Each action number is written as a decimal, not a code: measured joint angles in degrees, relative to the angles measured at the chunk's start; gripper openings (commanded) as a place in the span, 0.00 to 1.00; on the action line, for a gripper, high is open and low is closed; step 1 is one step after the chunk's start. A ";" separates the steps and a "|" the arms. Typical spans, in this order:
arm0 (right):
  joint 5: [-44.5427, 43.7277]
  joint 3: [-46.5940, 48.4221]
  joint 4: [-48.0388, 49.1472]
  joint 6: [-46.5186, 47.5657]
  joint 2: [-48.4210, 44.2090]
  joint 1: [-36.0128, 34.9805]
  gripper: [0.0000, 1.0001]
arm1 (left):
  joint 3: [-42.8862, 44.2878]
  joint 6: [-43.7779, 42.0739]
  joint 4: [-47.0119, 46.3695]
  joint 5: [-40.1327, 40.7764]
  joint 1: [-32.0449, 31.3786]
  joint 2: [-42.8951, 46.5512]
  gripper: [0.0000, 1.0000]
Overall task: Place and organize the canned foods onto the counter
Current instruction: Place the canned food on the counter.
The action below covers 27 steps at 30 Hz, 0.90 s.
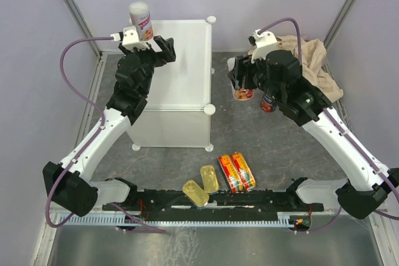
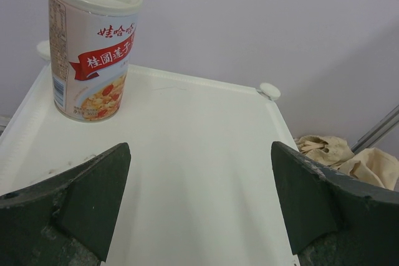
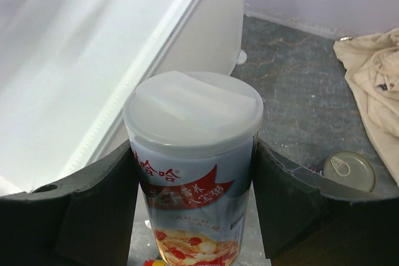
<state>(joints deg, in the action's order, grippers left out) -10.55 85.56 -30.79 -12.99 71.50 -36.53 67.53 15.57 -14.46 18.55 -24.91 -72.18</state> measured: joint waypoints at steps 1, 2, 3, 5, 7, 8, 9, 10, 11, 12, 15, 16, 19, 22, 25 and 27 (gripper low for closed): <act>-0.20 0.72 -0.15 0.46 0.00 -0.85 0.03 | 0.00 0.02 0.26 -0.22 0.00 0.09 0.99; -0.44 1.36 -0.15 0.87 0.00 -1.29 0.03 | 0.00 0.04 0.61 -0.52 0.00 0.15 0.99; -0.63 1.79 -0.11 1.20 0.00 -1.68 0.03 | 0.00 0.15 0.98 -0.72 0.00 0.24 0.99; -1.01 2.75 -0.02 1.99 0.00 -2.56 0.03 | 0.00 0.74 1.70 -1.07 -0.04 0.37 0.99; -1.20 3.85 0.28 2.78 0.07 -3.48 0.02 | 0.00 1.60 2.58 -1.29 -0.09 0.59 0.99; -1.20 4.37 0.35 3.06 0.17 -3.80 0.02 | 0.00 1.90 2.91 -1.62 -0.09 0.72 0.99; -1.20 5.07 0.50 3.41 0.37 -4.17 0.02 | 0.00 2.14 3.41 -1.84 -0.09 0.92 0.99; -1.18 5.64 0.79 3.72 0.63 -4.48 0.01 | 0.00 2.40 4.00 -2.14 -0.09 1.16 0.99; -1.18 6.25 1.22 4.02 0.94 -4.83 0.01 | 0.00 2.60 4.44 -2.32 -0.09 1.40 0.99; -1.16 6.71 1.66 4.26 1.27 -5.11 0.01 | 0.00 2.89 5.03 -2.49 -0.09 1.70 0.99; -1.14 8.57 3.45 5.09 2.93 -6.19 0.01 | 0.00 3.30 6.16 -2.71 -0.09 2.73 0.99; -1.11 9.01 4.13 5.40 3.48 -6.54 0.01 | 0.00 3.50 6.43 -2.78 -0.09 3.04 0.99; -0.98 9.66 6.16 6.10 5.14 -7.74 0.01 | 0.02 4.35 7.50 -3.21 -0.09 4.07 0.99; -0.68 9.90 8.50 6.86 7.06 -8.83 0.01 | 0.35 5.03 9.07 -3.74 -0.09 4.76 0.99; -0.39 9.90 11.04 7.50 8.92 -9.81 0.01 | 0.92 5.25 10.36 -3.78 -0.09 5.20 0.99; -0.22 9.90 13.05 8.28 10.21 -10.47 0.01 | 0.92 5.95 11.26 -3.58 -0.09 5.95 0.99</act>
<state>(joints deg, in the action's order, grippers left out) -10.76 95.46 -17.74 -4.71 81.71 -47.00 68.45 21.52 -3.20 14.96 -24.99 -66.24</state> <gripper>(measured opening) 0.716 0.993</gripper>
